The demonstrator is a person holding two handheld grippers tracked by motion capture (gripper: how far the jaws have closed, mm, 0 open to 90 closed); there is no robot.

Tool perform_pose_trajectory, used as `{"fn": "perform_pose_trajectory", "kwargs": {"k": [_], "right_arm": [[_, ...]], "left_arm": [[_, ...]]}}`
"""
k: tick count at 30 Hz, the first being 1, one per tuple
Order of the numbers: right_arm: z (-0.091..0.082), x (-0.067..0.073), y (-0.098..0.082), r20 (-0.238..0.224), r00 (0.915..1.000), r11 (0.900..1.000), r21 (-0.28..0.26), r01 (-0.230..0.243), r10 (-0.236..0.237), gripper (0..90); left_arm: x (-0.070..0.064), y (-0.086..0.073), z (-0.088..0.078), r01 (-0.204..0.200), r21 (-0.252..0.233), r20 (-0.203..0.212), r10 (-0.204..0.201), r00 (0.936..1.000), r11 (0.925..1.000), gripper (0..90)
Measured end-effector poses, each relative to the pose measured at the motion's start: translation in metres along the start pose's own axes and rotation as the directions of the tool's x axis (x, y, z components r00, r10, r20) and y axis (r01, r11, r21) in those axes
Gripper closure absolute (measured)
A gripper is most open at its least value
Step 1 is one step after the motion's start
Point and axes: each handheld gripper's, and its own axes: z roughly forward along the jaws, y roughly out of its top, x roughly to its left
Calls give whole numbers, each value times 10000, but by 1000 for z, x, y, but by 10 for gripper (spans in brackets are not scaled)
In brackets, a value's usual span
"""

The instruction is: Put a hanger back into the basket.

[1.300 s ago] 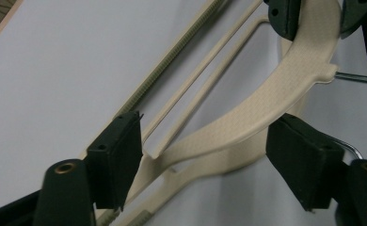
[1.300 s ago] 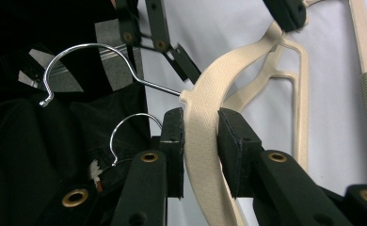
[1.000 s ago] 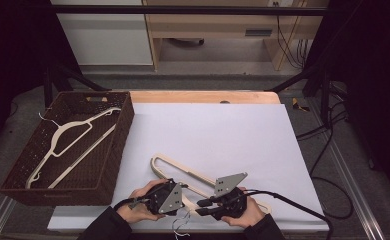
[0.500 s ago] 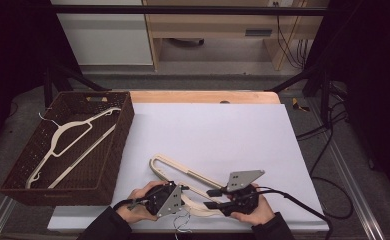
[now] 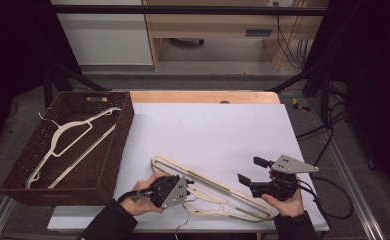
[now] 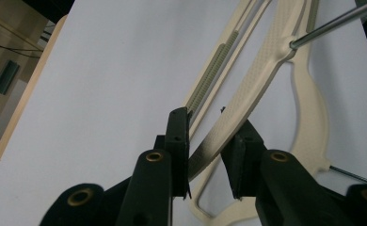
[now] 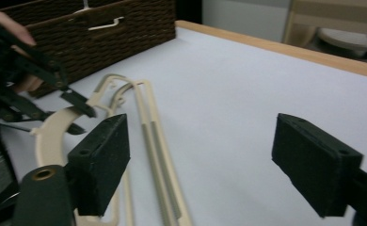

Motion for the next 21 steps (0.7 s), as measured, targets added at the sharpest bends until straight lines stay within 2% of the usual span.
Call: {"fn": "perform_pose_trajectory", "kwargs": {"k": [4,10,11,14,16,17,19,21], "right_arm": [[-3,-7,-3,525,9977,9990,-177,-412,421,138],[-12,-12,-2,1081,9930,9978,-517,-422,476,115],[-14,-13,-2,1085,9929,9977,-526,-436,492,113],[-19,-17,-2,1237,9907,9968,-625,-489,563,110],[-20,-18,-3,1349,9890,9964,-659,-526,611,109],[-21,-19,-3,1379,9884,9962,-680,-541,631,108],[-22,-20,-3,1430,9876,9960,-701,-551,647,105],[-22,-21,-4,1426,9873,9956,-711,-604,700,103]], "left_arm": [[5,4,2,6,105,58,-7,10000,9999,739],[15,11,3,-131,330,-20,131,9999,9994,765],[17,12,2,21,264,-23,-20,10000,9996,775],[27,15,0,145,418,-105,-140,9998,9990,812],[33,14,-1,398,449,-114,-393,9992,9982,845],[37,14,-2,671,485,-37,-670,9977,9966,854],[42,11,-3,928,544,-253,-916,9955,9942,857],[46,9,-4,1182,634,-265,-1167,9928,9910,859]]}}
